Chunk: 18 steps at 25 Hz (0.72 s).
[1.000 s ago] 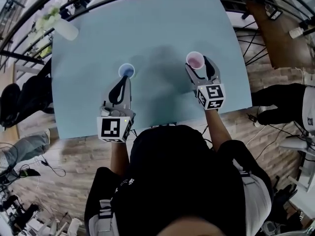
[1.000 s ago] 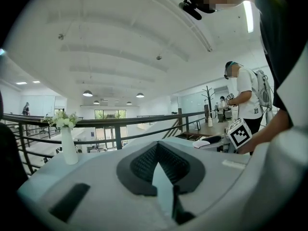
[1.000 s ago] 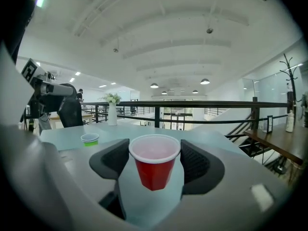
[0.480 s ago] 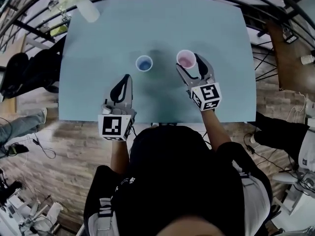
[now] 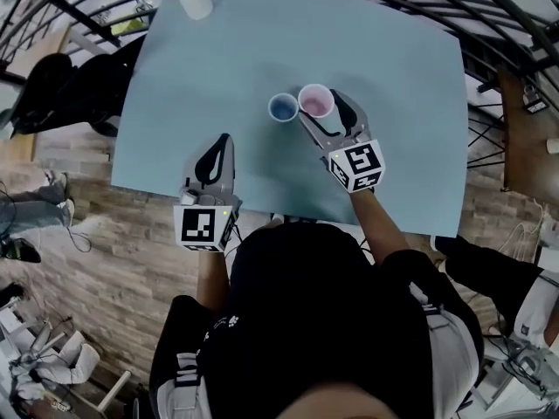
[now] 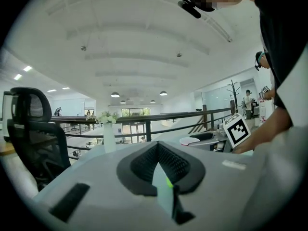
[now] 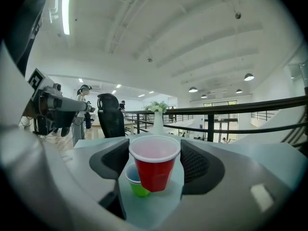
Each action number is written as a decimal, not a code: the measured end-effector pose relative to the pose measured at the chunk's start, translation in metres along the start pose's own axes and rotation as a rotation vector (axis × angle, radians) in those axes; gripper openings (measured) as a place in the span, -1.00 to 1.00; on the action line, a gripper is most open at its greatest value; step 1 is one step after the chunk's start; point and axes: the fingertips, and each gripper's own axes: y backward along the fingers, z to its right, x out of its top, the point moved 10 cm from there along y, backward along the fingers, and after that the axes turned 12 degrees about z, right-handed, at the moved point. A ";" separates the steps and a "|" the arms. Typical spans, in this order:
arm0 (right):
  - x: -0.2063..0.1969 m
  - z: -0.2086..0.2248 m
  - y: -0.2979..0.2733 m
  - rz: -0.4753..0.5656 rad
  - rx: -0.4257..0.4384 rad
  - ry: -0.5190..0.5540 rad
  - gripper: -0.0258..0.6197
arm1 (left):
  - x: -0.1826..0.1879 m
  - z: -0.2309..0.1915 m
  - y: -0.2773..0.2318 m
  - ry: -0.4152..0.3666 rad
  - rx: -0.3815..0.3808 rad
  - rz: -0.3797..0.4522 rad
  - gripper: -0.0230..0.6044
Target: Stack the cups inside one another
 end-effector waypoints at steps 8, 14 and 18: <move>-0.008 -0.018 -0.034 0.000 0.078 -0.020 0.10 | 0.000 -0.020 0.023 -0.011 0.092 -0.018 -0.95; -0.018 -0.027 -0.051 -0.020 0.116 -0.027 0.10 | 0.000 -0.031 0.036 -0.013 0.142 -0.032 -0.95; -0.026 -0.030 -0.057 -0.037 0.129 -0.024 0.10 | -0.001 -0.035 0.042 -0.013 0.165 -0.039 -0.95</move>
